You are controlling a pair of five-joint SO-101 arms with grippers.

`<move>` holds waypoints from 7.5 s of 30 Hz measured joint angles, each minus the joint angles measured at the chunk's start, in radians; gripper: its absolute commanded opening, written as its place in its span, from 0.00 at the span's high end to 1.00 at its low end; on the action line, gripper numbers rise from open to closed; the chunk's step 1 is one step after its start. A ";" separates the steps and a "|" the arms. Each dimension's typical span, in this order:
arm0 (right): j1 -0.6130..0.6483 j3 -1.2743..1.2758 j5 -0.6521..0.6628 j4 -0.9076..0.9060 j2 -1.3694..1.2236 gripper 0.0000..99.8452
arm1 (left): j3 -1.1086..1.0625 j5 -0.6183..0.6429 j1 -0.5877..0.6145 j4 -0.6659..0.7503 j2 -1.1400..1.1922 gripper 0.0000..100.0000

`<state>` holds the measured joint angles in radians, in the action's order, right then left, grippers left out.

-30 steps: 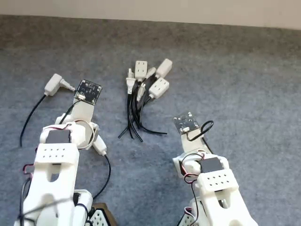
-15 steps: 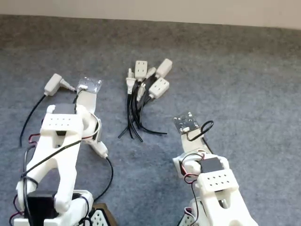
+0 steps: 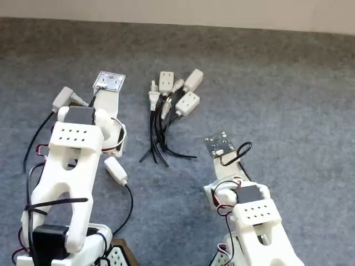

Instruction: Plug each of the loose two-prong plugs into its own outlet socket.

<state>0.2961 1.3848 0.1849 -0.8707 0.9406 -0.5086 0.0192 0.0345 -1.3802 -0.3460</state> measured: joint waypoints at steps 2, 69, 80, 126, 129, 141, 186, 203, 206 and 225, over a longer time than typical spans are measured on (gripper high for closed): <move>0.000 0.000 0.000 0.000 0.000 0.99 | 0.000 0.003 0.002 0.000 0.034 0.83; 0.000 0.000 0.000 0.000 0.000 0.99 | 0.330 -0.822 0.176 -0.327 0.419 0.92; 0.000 0.000 0.000 0.000 0.000 0.99 | 0.367 -0.652 0.196 -0.207 0.419 0.86; 0.000 0.000 0.000 0.000 0.000 0.99 | -0.354 -1.346 0.910 -0.006 -0.120 0.90; 0.000 0.000 0.000 0.000 0.000 0.99 | -0.358 -1.235 0.902 0.098 -0.120 0.83; 0.000 0.000 0.000 0.000 0.000 0.99 | -0.213 -0.996 0.769 0.279 -0.120 0.63; 0.000 0.000 0.000 0.002 0.000 0.99 | -0.100 -1.428 0.726 0.239 0.189 1.00; 0.000 0.000 0.000 0.002 0.000 0.99 | -0.107 -1.155 0.835 -0.157 -0.496 1.00; 0.000 0.000 0.000 0.002 0.000 0.99 | -0.167 -1.096 0.718 -0.342 -0.466 1.00; 0.000 0.000 0.000 0.002 0.000 0.99 | -0.350 -0.635 -0.235 -0.112 -0.173 1.00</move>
<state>0.2961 1.3848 0.1849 -0.8692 0.9406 -0.8585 -0.6160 -0.2002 -1.4922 -0.5194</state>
